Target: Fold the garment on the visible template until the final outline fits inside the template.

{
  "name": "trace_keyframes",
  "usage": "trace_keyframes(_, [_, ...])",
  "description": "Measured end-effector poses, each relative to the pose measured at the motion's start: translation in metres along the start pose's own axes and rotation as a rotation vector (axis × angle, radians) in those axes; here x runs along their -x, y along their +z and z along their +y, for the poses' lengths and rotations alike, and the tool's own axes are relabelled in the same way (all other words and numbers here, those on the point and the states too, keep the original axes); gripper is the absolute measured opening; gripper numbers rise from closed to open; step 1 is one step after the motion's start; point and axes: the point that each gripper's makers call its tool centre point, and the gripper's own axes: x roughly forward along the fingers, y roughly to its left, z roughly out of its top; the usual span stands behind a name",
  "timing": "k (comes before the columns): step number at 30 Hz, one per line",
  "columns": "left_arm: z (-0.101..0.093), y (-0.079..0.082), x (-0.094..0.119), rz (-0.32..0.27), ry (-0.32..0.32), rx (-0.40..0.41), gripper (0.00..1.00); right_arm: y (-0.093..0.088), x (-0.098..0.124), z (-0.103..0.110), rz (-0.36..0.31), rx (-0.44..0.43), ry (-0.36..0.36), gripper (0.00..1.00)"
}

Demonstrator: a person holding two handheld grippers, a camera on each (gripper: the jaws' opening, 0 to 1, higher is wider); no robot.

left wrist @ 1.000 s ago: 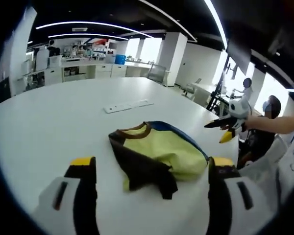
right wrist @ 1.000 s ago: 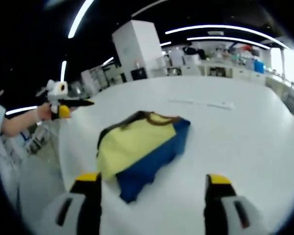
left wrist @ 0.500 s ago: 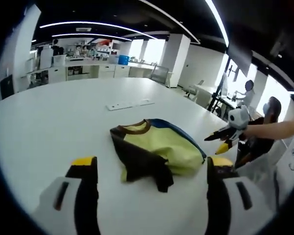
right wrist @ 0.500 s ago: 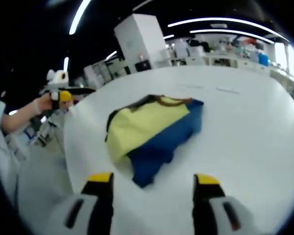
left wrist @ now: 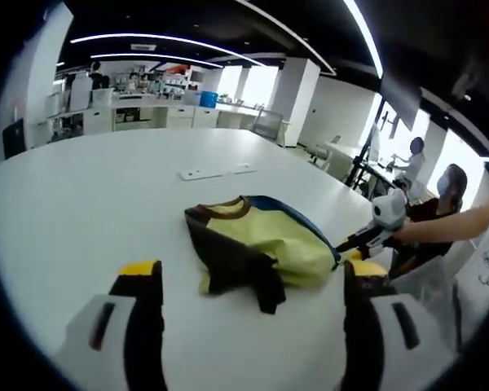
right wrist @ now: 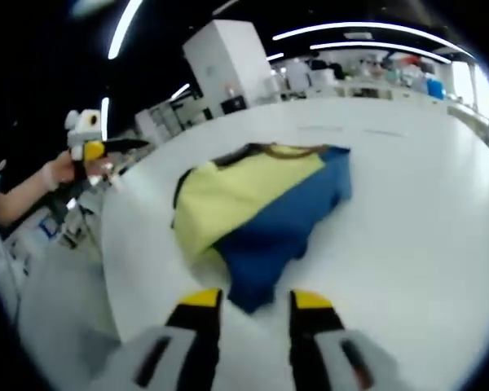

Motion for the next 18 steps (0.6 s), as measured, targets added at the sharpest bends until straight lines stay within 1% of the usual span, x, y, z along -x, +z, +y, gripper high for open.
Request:
trace_keyframes(4, [0.003, -0.003, 0.001, 0.001, 0.002, 0.007, 0.89, 0.000, -0.002, -0.006, -0.007, -0.013, -0.018, 0.13])
trace_keyframes(8, [0.001, -0.004, 0.001, 0.003, 0.003, 0.008, 0.89, 0.004, 0.000, -0.010, -0.030, -0.061, -0.020, 0.01])
trace_keyframes(10, [-0.001, -0.004, 0.001, 0.001, 0.002, 0.009, 0.89, 0.011, 0.003, -0.010, -0.057, -0.072, -0.023, 0.00])
trace_keyframes(13, [-0.002, -0.004, 0.001, -0.001, 0.000, 0.010, 0.88, 0.020, 0.011, -0.007, -0.074, -0.079, -0.016, 0.00])
trace_keyframes(15, [-0.003, -0.004, 0.000, 0.001, -0.002, 0.007, 0.88, 0.024, 0.017, -0.011, -0.090, -0.081, -0.014, 0.00])
trace_keyframes(18, [-0.004, -0.004, -0.001, -0.001, -0.004, 0.009, 0.88, 0.038, 0.030, -0.012, -0.119, -0.088, -0.011, 0.00])
